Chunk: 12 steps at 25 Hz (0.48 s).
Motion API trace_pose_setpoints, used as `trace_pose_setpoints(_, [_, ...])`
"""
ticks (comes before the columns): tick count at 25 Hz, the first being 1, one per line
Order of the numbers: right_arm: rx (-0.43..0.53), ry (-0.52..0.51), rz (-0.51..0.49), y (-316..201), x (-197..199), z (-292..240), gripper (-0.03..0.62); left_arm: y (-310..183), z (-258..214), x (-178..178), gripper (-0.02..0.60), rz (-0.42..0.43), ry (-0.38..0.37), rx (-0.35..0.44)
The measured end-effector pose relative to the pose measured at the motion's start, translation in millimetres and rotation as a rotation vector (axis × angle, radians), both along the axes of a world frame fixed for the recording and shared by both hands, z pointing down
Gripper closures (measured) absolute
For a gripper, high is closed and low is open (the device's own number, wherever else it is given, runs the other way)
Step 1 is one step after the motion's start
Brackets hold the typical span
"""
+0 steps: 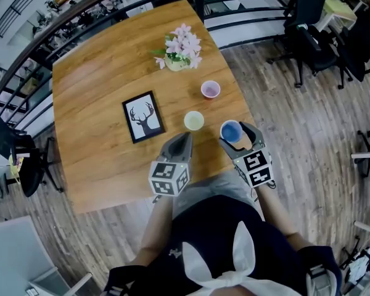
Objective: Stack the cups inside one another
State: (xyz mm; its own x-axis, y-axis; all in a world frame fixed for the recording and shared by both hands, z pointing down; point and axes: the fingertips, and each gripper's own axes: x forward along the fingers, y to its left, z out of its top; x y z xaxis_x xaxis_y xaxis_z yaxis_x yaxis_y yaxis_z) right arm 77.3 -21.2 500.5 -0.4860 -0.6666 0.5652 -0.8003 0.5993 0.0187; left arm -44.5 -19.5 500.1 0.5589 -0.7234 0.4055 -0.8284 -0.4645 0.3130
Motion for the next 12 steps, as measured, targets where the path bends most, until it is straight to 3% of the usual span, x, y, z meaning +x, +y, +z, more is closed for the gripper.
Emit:
trace_pose_setpoints(6, [0.055, -0.007, -0.013, -20.8, -4.9, -20.3, 0.256, -21.0, -8.5, -21.1, 0.563, -0.051, -0.007, 0.014])
trace_pose_setpoints(12, [0.093, -0.027, -0.013, -36.8, -7.0, -37.9, 0.256, -24.3, -3.4, -16.6, 0.563, -0.032, -0.017, 0.004])
